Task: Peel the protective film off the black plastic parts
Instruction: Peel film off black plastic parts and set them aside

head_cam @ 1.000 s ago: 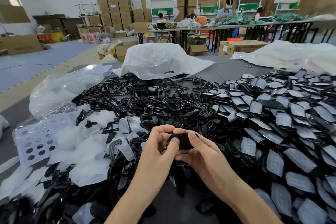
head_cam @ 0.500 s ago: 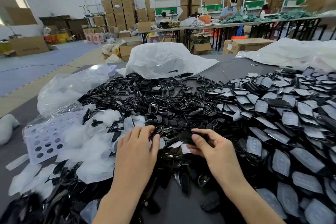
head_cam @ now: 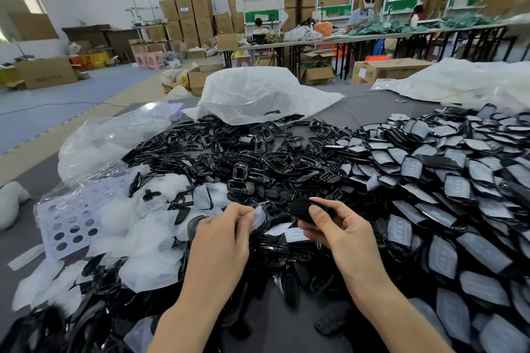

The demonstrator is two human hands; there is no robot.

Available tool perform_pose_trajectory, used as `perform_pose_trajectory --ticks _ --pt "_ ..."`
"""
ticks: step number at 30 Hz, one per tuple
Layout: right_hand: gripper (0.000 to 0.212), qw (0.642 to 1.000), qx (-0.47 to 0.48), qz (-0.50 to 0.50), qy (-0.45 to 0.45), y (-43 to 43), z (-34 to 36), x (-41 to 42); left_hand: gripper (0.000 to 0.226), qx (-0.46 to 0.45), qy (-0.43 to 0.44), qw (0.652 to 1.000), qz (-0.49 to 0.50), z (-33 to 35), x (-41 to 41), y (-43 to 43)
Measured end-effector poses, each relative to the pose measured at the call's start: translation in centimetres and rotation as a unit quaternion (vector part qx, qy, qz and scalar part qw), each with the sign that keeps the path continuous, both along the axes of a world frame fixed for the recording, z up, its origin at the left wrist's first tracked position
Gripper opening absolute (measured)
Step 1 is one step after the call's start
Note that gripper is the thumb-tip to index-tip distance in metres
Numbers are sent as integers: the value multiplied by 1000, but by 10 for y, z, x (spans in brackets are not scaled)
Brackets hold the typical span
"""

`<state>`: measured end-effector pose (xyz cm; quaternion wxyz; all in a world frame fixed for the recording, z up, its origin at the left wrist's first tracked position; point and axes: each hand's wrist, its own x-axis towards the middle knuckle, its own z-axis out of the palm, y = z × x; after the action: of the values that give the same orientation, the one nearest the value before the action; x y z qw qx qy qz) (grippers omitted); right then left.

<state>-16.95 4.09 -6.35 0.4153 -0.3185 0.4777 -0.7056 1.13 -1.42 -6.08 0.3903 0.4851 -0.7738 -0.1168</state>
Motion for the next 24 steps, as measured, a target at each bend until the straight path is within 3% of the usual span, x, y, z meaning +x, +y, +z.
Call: perform_pose_trajectory --ticks 5,8,13,20,24 --pt "13 1000 -3 13 -9 1 2 0 10 8 74 995 -62 7 -5 8" --pt "13 1000 0 11 -20 1 3 1 9 64 150 984 -72 11 -9 12" --pt "15 997 10 34 -67 1 4 2 13 224 294 918 -141 17 -23 20" --pt "16 989 25 95 -114 3 4 5 8 231 298 912 -161 13 -27 22" --pt "24 978 15 123 -165 4 5 6 15 187 277 932 -139 8 -30 23"
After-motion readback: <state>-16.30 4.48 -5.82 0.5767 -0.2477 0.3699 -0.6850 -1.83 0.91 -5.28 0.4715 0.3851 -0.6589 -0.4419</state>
